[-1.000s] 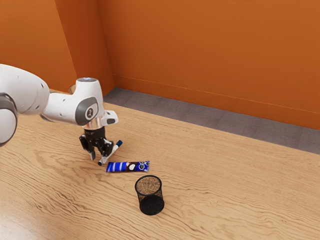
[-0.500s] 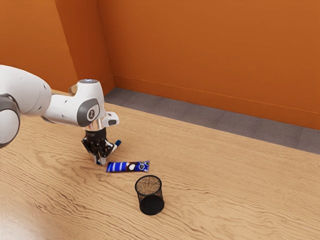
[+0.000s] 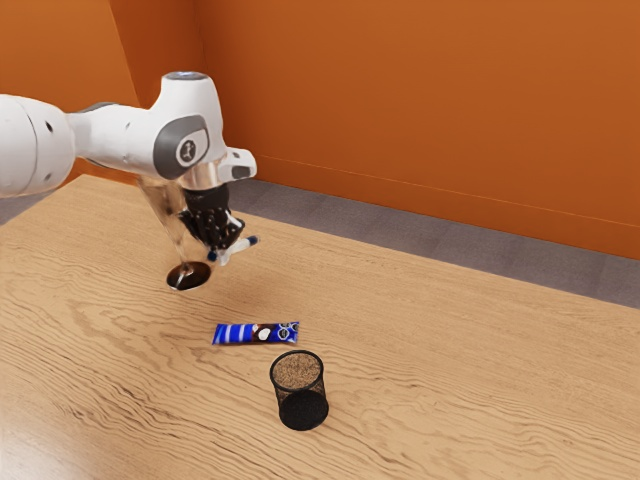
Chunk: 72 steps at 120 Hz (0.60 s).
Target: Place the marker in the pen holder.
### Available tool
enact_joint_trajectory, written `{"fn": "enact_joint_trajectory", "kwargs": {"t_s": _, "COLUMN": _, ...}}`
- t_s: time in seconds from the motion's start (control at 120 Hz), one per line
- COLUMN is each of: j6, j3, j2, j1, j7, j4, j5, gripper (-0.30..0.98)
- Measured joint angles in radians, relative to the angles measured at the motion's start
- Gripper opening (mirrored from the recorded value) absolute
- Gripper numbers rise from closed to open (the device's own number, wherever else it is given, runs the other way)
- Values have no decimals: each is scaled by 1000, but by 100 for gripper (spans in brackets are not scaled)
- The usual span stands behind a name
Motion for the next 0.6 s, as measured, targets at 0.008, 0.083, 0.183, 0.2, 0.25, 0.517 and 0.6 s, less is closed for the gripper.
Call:
{"fn": "enact_joint_trajectory", "kwargs": {"t_s": 0.008, "j6": -7, "j3": 0, "j2": -1, "j1": -2, "j7": 0, "j4": 2, "j5": 1, "gripper": -10}}
{"fn": "enact_joint_trajectory", "kwargs": {"t_s": 0.083, "j6": -82, "j3": 0, "j2": -17, "j1": -18, "j7": -2, "j4": 10, "j5": 4, "gripper": -10}}
{"fn": "enact_joint_trajectory", "kwargs": {"t_s": 0.183, "j6": -220, "j3": -1, "j2": -47, "j1": -41, "j7": -3, "j4": 46, "j5": 7, "gripper": -10}}
{"fn": "enact_joint_trajectory", "kwargs": {"t_s": 0.2, "j6": -245, "j3": -1, "j2": -50, "j1": -48, "j7": -3, "j4": 54, "j5": 7, "gripper": -10}}
{"fn": "enact_joint_trajectory", "kwargs": {"t_s": 0.25, "j6": -318, "j3": -3, "j2": -53, "j1": -66, "j7": -3, "j4": 73, "j5": 6, "gripper": -9}}
{"fn": "enact_joint_trajectory", "kwargs": {"t_s": 0.517, "j6": -610, "j3": 0, "j2": -93, "j1": -264, "j7": -21, "j4": 105, "j5": 1, "gripper": -8}}
{"fn": "enact_joint_trajectory", "kwargs": {"t_s": 0.6, "j6": -657, "j3": -1, "j2": -92, "j1": -309, "j7": -29, "j4": 102, "j5": -5, "gripper": -8}}
